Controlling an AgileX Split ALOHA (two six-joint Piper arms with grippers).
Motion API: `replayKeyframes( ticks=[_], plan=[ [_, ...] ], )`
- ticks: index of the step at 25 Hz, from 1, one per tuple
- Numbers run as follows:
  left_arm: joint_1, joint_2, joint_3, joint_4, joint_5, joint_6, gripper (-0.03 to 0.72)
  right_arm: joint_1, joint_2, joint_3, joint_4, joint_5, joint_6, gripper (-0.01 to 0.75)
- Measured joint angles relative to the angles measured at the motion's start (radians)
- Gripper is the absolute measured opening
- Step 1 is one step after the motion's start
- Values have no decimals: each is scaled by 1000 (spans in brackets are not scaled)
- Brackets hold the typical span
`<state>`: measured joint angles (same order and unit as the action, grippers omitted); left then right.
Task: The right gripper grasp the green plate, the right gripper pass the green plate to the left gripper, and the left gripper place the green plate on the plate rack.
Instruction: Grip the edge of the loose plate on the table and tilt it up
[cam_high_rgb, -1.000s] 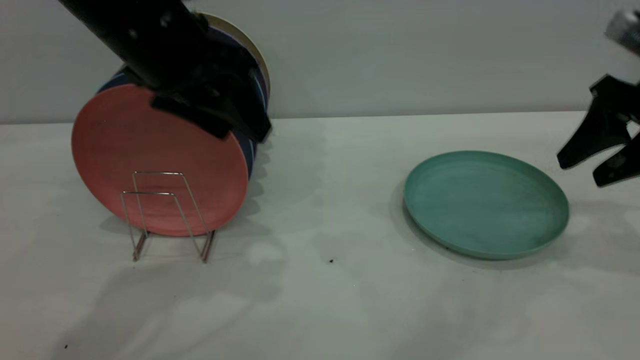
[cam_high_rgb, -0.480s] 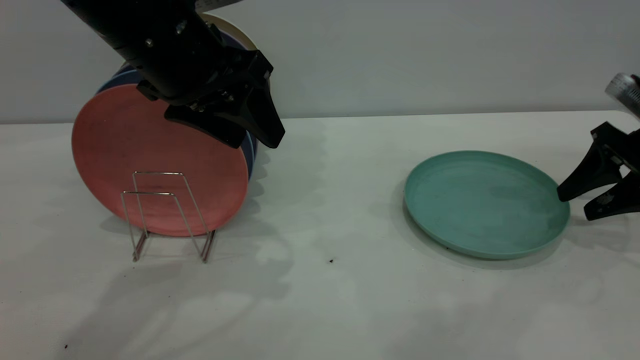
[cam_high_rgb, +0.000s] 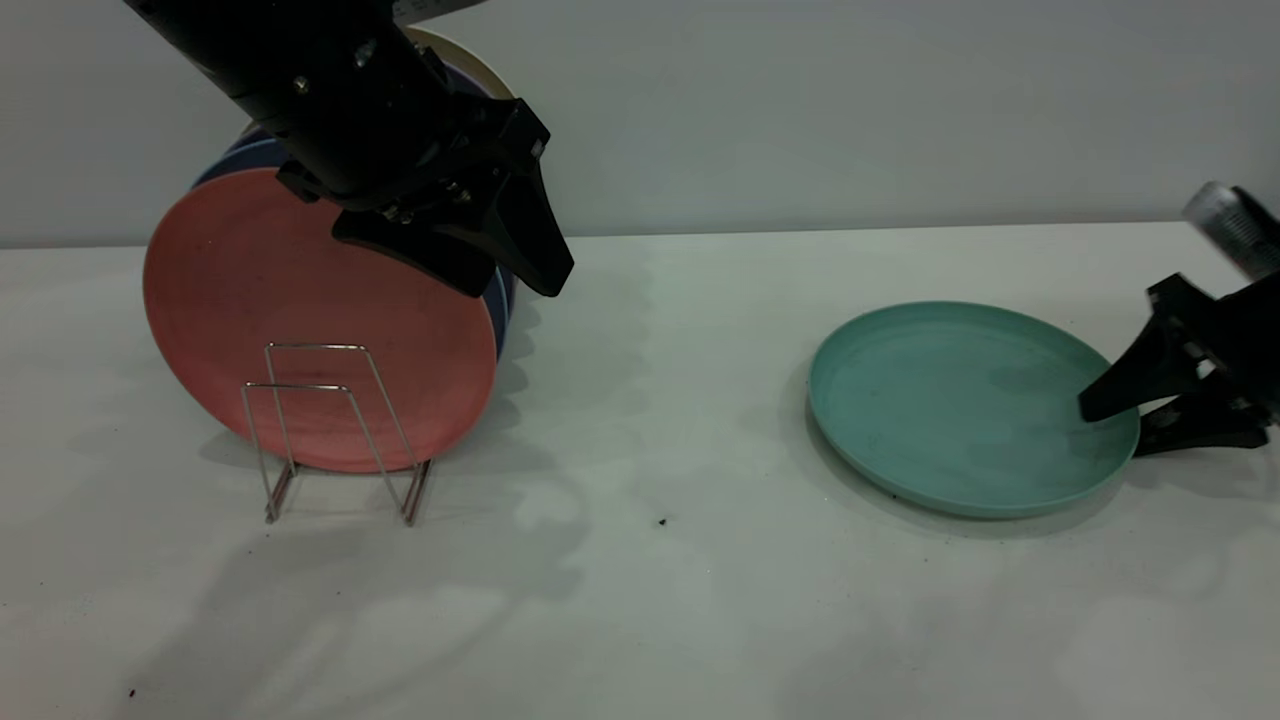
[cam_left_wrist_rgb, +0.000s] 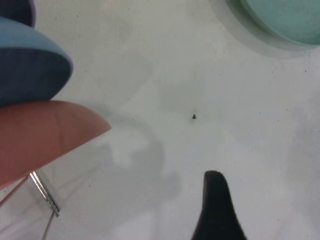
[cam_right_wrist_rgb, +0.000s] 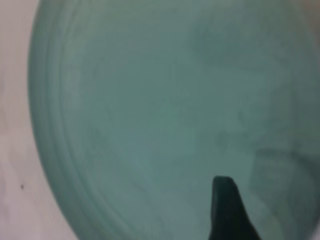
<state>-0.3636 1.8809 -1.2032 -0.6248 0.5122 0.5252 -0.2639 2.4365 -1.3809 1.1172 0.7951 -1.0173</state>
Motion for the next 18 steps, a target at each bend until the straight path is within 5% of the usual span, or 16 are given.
replayKeyframes(
  ticks=[6, 11, 18],
  plan=[
    [0, 0, 0, 0, 0, 0, 538, 74, 27, -38, 20, -34, -9, 339],
    [0, 0, 0, 0, 0, 0, 538, 127, 33, -39, 35, -91, -41, 38],
    [-2, 20, 0, -40, -3, 0, 538, 153, 44, -39, 119, 42, -206, 13]
  ],
)
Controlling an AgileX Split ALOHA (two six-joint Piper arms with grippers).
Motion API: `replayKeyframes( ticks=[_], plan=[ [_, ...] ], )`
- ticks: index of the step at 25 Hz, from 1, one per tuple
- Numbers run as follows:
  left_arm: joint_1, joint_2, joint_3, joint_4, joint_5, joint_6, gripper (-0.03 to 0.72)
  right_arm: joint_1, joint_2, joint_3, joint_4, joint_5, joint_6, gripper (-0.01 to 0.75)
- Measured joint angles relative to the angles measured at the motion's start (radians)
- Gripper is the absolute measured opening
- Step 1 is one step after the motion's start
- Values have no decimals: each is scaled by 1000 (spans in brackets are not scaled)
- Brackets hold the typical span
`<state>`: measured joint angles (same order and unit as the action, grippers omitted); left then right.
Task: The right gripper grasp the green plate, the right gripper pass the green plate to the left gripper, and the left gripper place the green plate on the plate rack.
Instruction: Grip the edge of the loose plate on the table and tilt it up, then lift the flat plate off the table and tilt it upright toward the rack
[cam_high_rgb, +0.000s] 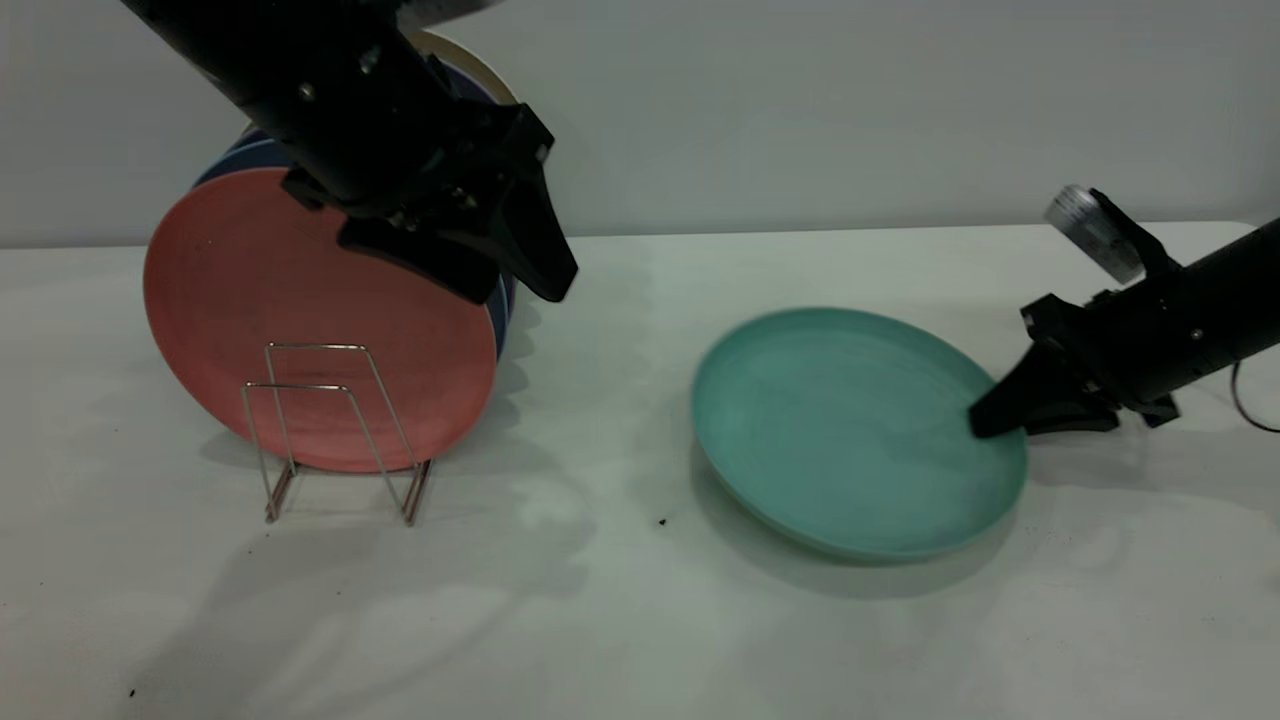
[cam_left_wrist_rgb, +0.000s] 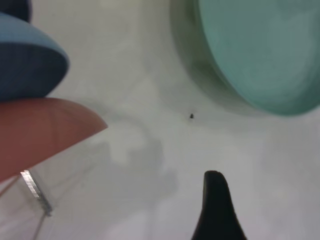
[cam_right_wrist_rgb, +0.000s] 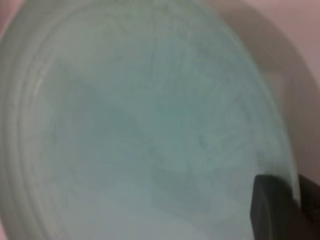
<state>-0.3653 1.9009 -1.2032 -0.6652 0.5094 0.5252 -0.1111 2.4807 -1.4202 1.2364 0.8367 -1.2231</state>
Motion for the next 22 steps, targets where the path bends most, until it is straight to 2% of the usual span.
replayKeyframes(
  ticks=[7, 13, 15, 16, 20, 21, 22],
  plan=[
    [-30, 46, 0, -64, -85, 4, 538, 44, 0, 0, 60, 176, -36, 13],
    [-62, 102, 0, -154, -133, 4, 522, 91, -46, 0, 62, 195, -70, 13],
    [-71, 114, 0, -203, -154, 4, 464, 103, -68, 0, 63, 197, -78, 13],
    [-76, 118, 0, -220, -161, 4, 410, 104, -76, 0, 63, 199, -80, 13],
    [-78, 119, 0, -240, -179, 2, 130, 103, -93, 0, 59, 200, -85, 14],
    [-78, 119, 0, -250, -189, -3, 89, 102, -94, 0, 59, 200, -89, 18],
    [-78, 119, -1, -253, -192, -4, 83, 102, -95, 0, 59, 200, -89, 25]
  ],
)
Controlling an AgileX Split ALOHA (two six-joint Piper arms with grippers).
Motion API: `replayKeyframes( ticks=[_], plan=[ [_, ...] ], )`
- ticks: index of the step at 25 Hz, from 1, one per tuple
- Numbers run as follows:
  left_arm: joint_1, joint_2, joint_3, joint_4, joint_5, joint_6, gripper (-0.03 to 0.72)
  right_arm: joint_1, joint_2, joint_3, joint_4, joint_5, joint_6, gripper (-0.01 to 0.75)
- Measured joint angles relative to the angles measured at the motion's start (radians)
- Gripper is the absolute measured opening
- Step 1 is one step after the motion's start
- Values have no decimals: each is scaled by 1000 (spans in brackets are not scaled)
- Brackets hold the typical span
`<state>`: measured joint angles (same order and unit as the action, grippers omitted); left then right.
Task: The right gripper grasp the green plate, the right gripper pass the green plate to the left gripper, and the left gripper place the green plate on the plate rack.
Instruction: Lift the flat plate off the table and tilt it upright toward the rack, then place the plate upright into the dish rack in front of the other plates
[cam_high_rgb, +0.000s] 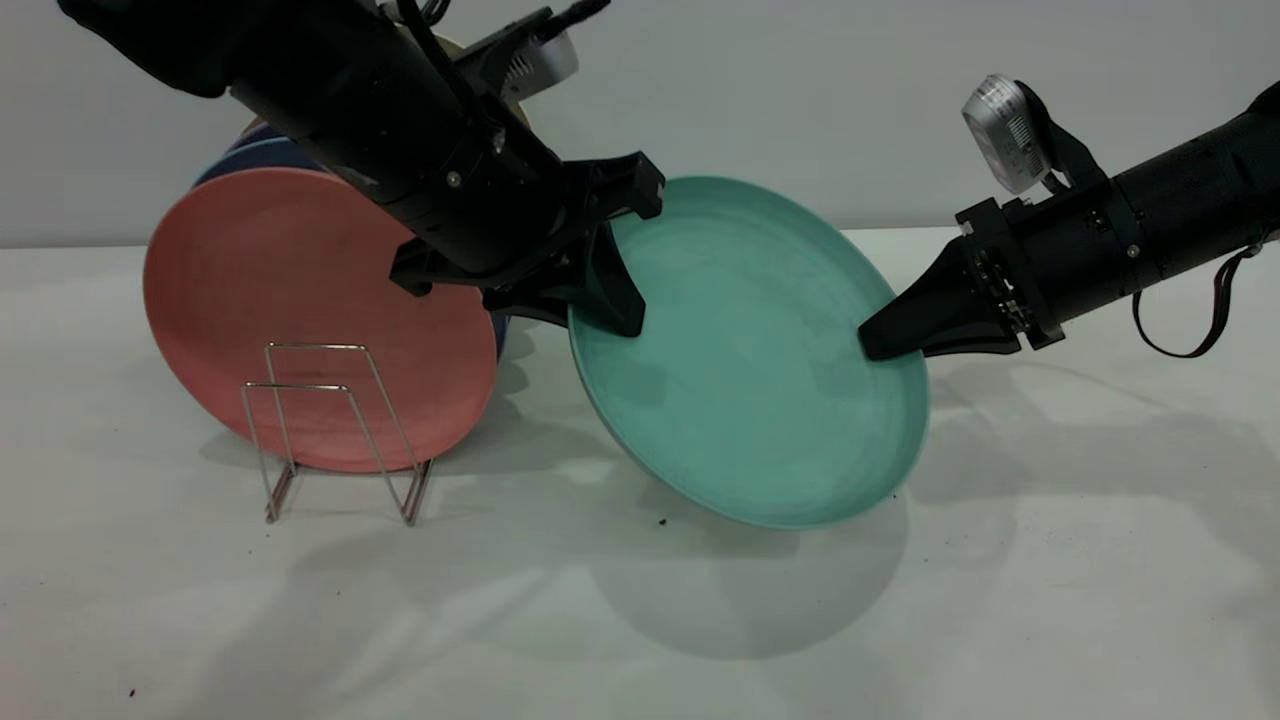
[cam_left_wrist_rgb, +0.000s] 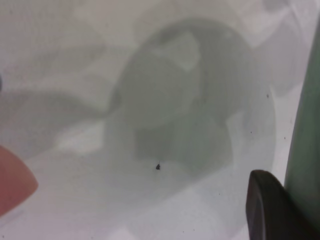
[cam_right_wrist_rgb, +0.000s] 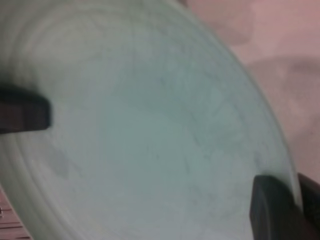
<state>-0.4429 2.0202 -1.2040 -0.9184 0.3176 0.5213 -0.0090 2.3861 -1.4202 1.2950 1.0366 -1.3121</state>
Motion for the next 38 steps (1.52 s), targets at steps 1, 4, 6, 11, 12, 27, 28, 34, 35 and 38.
replayKeyframes(
  ticks=[1, 4, 6, 11, 12, 27, 28, 34, 35, 38],
  plan=[
    [0, 0, 0, -1, 0, -1, 84, 0, -3, 0, -1, 1, -1, 36],
    [0, 0, 0, -1, -3, 1, 83, -1, -21, 1, -9, 12, 0, 123],
    [0, -3, -1, -1, -5, 11, 83, -2, -55, 3, -14, 17, 7, 228],
    [0, -31, -1, 79, 4, 101, 83, -37, -220, 6, 8, 50, 46, 525],
    [1, -34, -1, 105, 10, 109, 83, -46, -269, 6, 8, 57, 55, 565],
    [292, -329, -1, 348, 262, 690, 83, -103, -881, 38, -499, 168, 550, 412],
    [311, -346, -1, 348, 278, 760, 83, -103, -923, 57, -527, 171, 569, 405],
    [398, -417, -1, 357, 334, 1104, 83, -103, -1184, 315, -629, 183, 627, 397],
    [400, -420, -1, 358, 330, 1162, 83, -103, -1231, 370, -639, 183, 630, 397],
    [400, -427, -1, 358, 297, 1332, 83, -103, -1358, 525, -688, 185, 658, 397]
  ],
)
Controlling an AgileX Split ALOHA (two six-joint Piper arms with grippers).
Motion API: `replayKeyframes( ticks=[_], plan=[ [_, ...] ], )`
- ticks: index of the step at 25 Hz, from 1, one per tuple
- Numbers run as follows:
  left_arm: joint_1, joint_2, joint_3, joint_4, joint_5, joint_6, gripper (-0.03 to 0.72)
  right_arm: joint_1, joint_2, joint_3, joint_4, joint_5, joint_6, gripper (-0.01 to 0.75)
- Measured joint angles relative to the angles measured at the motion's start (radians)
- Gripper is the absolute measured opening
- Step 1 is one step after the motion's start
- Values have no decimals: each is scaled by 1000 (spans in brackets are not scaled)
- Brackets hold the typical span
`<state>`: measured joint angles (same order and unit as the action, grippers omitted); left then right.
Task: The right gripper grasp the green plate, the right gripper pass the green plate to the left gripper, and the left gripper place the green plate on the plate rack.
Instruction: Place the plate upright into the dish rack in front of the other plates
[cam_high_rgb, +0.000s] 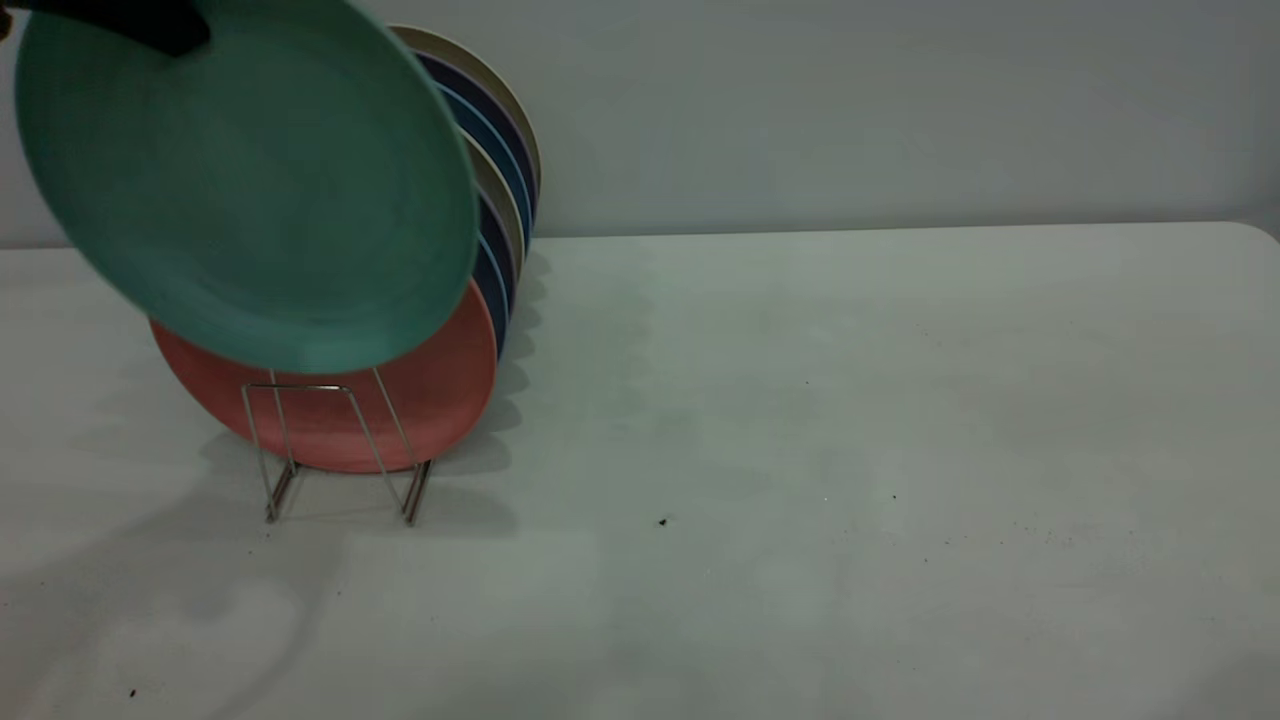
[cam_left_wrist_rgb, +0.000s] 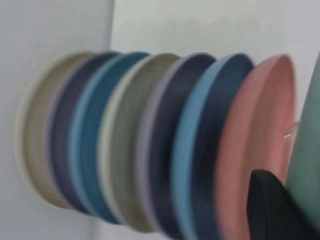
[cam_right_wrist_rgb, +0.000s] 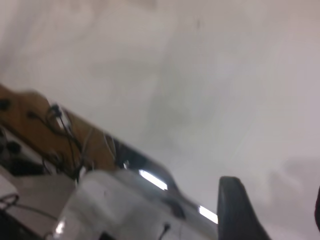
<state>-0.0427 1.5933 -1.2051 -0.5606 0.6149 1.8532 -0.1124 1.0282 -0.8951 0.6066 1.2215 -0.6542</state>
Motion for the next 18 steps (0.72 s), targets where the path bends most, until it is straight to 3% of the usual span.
replayKeyframes(
  ticks=[7, 18],
  plan=[
    [0, 0, 0, -23, -42, 231, 83, 0, -292, 256, -171, -3, 135, 397],
    [22, 7, 0, 50, -40, 106, 83, 0, -744, 384, -300, 4, 297, 397]
  ],
)
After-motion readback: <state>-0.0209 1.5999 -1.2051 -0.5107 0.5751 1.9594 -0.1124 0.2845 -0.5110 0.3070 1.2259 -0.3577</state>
